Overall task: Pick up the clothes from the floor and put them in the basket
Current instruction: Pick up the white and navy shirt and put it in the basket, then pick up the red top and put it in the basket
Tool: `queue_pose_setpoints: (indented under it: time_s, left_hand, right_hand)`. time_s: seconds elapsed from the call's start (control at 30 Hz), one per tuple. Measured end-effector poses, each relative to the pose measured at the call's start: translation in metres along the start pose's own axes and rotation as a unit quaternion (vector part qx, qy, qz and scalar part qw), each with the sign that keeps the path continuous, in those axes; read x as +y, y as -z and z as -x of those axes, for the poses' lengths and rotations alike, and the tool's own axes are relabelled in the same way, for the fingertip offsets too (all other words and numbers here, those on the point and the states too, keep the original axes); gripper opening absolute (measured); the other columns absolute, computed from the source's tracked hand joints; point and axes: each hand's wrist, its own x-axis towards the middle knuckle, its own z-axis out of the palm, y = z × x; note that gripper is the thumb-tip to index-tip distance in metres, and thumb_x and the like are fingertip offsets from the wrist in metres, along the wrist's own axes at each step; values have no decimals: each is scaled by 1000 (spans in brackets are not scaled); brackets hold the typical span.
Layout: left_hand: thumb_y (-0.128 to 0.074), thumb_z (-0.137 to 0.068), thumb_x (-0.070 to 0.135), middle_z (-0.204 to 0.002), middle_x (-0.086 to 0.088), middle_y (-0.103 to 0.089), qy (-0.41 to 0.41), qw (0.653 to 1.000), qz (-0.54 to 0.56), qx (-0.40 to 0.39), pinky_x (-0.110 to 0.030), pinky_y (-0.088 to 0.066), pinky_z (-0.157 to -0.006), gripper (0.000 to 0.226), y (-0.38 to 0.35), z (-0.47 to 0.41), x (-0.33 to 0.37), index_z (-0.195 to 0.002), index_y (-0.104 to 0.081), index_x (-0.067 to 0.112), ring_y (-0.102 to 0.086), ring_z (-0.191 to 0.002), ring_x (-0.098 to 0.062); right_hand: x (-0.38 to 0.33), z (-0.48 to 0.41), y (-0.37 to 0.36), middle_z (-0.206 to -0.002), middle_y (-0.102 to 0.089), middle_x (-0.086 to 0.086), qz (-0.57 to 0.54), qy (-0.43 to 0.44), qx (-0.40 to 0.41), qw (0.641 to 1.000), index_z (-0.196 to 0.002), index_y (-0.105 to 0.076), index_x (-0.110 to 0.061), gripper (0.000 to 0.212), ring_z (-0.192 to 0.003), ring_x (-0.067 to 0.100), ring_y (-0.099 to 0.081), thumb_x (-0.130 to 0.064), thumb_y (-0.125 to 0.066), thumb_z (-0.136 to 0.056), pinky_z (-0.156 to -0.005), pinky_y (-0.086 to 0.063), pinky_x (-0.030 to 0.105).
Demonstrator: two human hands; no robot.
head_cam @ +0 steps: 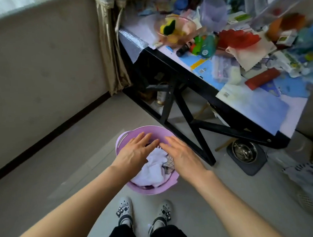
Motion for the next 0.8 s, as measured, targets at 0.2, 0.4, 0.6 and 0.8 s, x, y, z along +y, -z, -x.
queue_pose_setpoints:
  time_s: [0.2, 0.4, 0.6, 0.8]
  left_hand:
    - [-90, -50, 31, -132, -15, -57, -47, 994, -67, 65, -51, -49, -91, 89, 38, -15, 43, -130, -55, 15, -53, -120, -41]
    - [-86, -62, 33, -136, -16, -53, -190, 977, -50, 80, -55, -45, -97, 80, 67, -17, 104, -132, -52, 12, -47, -127, -39]
    - [-84, -64, 35, -136, -19, -52, -400, 911, -52, 93, -58, -42, -99, 79, 104, 9, 157, -132, -53, 11, -46, -127, -42]
    - [-83, -65, 34, -142, -18, -47, -585, 806, -25, 83, -58, -38, -103, 83, 113, 63, 238, -137, -49, 12, -41, -132, -41]
  right_hand:
    - [-2, 45, 40, -126, -59, 23, 50, -46, 111, 992, -120, -63, -4, 50, -117, 43, -55, 5, -53, -73, -89, -50, 53]
    - [-21, 128, 66, -146, -40, 16, 95, -207, 178, 957, -140, -44, -16, 59, -137, 37, -34, -2, -50, -83, -105, -35, 56]
    - [-90, 213, 76, -155, -28, 11, 165, -351, 232, 892, -149, -29, -25, 86, -144, 31, -21, 0, -70, -77, -112, -26, 54]
    - [-178, 310, 65, -154, -30, 11, 178, -526, 273, 786, -149, -27, -25, 83, -144, 31, -22, -9, -70, -81, -112, -24, 56]
